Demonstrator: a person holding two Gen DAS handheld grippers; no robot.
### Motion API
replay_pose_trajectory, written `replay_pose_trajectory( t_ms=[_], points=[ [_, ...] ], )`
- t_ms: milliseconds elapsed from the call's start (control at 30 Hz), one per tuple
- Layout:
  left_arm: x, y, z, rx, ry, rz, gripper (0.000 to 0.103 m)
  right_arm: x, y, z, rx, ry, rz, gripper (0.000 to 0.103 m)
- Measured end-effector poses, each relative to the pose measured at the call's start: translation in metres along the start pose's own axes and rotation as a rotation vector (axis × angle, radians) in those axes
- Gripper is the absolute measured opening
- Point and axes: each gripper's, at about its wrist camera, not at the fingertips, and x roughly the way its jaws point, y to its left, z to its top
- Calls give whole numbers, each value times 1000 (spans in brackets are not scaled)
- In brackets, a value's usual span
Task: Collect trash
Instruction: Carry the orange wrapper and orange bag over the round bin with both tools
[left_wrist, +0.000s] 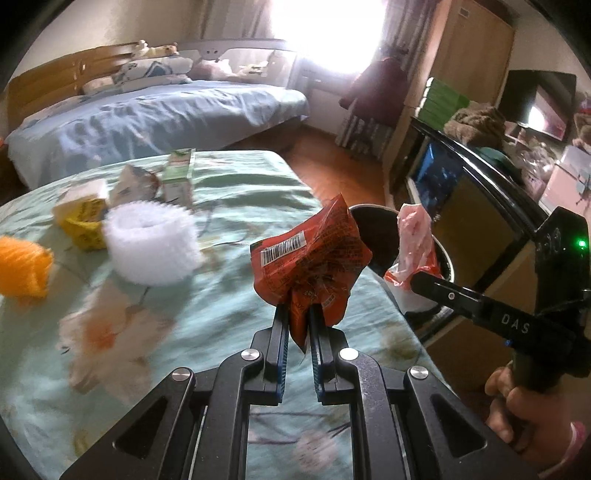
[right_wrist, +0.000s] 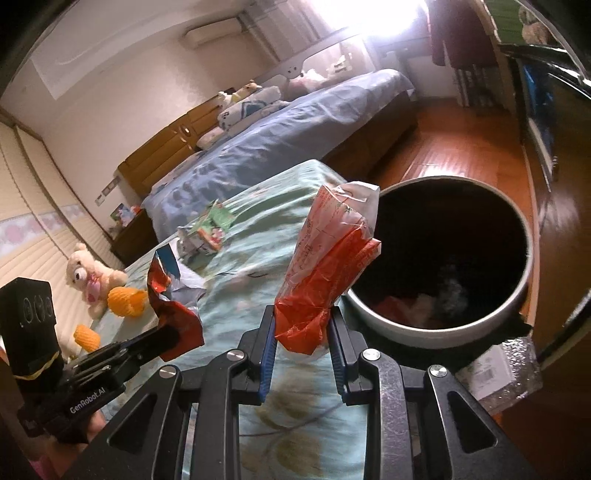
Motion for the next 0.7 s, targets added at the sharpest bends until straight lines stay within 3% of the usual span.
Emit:
replay_pose_trajectory(
  t_ms=[700],
  points=[
    [51,-42,27,84,35,-23,10,-13,-47,16,17,-21,-94,27]
  ],
)
